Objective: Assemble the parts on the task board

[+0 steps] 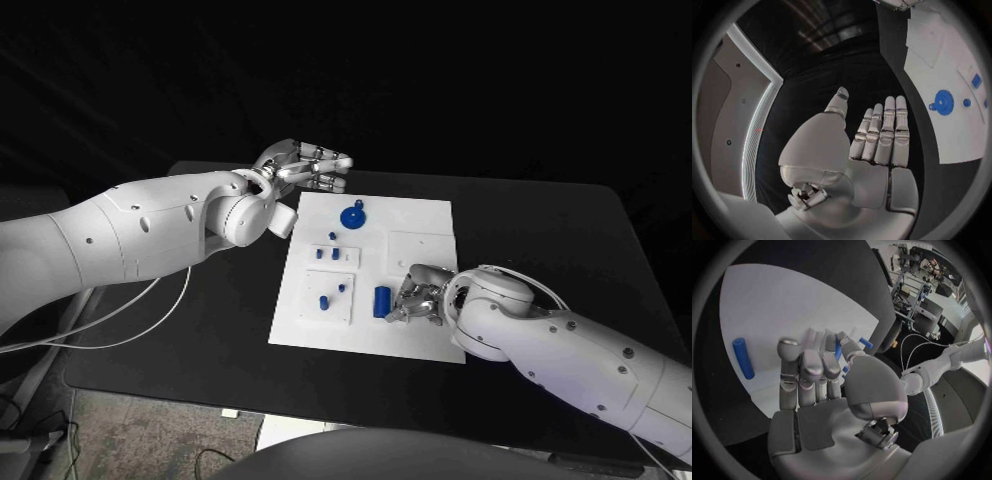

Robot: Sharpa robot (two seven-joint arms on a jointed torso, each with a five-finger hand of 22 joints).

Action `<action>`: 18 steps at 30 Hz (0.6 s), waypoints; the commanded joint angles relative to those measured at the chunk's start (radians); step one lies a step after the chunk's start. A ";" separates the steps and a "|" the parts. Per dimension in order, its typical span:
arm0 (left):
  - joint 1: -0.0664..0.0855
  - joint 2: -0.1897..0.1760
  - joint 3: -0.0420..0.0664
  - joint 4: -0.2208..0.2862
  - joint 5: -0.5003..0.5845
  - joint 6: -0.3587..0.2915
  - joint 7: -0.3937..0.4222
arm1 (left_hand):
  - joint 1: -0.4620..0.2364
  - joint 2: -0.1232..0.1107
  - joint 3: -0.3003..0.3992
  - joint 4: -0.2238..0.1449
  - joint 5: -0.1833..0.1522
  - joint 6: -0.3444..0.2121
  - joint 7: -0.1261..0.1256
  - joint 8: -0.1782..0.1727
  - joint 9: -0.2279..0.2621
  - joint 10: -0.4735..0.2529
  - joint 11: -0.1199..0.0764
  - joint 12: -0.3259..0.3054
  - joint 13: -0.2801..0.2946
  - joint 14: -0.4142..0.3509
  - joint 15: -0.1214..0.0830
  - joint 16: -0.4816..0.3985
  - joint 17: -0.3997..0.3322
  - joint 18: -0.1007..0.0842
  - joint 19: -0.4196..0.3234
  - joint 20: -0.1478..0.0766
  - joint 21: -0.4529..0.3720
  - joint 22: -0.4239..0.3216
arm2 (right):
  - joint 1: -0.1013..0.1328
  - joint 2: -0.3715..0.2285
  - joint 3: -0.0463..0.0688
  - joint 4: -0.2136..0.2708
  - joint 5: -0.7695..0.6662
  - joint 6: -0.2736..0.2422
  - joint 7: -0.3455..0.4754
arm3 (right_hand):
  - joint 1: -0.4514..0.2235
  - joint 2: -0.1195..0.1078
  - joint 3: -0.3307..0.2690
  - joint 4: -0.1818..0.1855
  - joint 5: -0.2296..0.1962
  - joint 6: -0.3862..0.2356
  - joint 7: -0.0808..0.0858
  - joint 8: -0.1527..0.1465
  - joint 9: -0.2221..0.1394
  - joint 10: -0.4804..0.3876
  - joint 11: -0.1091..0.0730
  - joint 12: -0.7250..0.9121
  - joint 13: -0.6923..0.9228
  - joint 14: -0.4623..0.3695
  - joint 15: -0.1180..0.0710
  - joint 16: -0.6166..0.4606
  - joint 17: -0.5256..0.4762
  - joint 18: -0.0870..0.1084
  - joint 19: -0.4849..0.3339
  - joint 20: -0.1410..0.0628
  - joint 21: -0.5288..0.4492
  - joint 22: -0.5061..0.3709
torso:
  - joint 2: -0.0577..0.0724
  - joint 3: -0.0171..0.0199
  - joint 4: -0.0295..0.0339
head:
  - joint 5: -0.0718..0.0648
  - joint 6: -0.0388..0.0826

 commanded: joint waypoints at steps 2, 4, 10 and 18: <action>0.001 0.000 0.000 0.002 -0.005 0.015 0.004 | 0.002 -0.001 -0.003 -0.001 -0.006 0.005 -0.001 0.000 0.000 0.000 0.002 0.004 0.000 -0.006 -0.001 -0.005 0.000 0.004 0.001 0.003 0.003 -0.001 | -0.002 -0.019 0.000 0.015 0.047 -0.039 0.065 | 0.022 -0.001 -0.020 0.019 0.001 -0.044 0.009 -0.004 -0.022 -0.006 0.004 -0.003 0.013 0.001 -0.010 0.009 0.007 -0.009 0.050 -0.006 0.009 0.002 | -0.001 -0.0002 0.0002 | -0.004 0.002; 0.000 -0.002 0.000 0.003 -0.005 0.015 0.005 | 0.002 -0.001 -0.003 -0.001 -0.006 0.005 -0.001 0.000 0.000 0.000 0.002 0.004 0.000 -0.006 -0.001 -0.005 0.000 0.004 0.001 0.003 0.003 -0.001 | -0.002 -0.035 0.003 0.030 0.065 -0.065 0.096 | 0.035 0.006 -0.021 0.020 0.004 -0.078 0.022 -0.004 -0.103 -0.010 0.013 0.017 0.022 0.001 -0.003 0.019 0.015 -0.002 0.051 0.000 0.025 0.012 | -0.001 -0.0002 -0.0014 | -0.008 0.004; 0.000 -0.007 0.000 0.007 -0.005 0.014 0.011 | 0.002 -0.001 -0.003 -0.001 -0.006 0.005 -0.001 0.000 0.000 0.000 0.002 0.004 0.000 -0.006 -0.001 -0.005 0.000 0.004 0.001 0.003 0.003 -0.001 | -0.002 -0.097 0.034 0.081 0.126 -0.136 0.132 | 0.028 0.002 -0.045 0.050 -0.026 -0.116 0.056 -0.004 -0.282 -0.007 0.029 0.046 0.027 0.001 0.009 0.029 0.019 0.012 0.051 0.013 0.044 0.026 | -0.003 -0.0001 -0.0053 | -0.027 0.010; 0.000 -0.019 0.000 0.022 -0.015 0.028 0.020 | 0.002 -0.003 -0.005 -0.006 -0.006 0.000 -0.003 0.000 0.000 -0.003 0.001 0.004 0.000 -0.022 0.004 -0.005 -0.004 0.004 -0.005 0.006 0.002 -0.005 | 0.000 -0.208 0.093 0.107 0.185 -0.142 0.078 | 0.029 0.010 -0.015 0.030 0.096 -0.131 0.065 -0.005 -0.388 -0.001 0.036 0.066 0.031 0.003 0.013 0.042 0.024 0.012 0.052 0.018 0.060 0.036 | -0.005 0.0004 -0.0145 | -0.061 0.019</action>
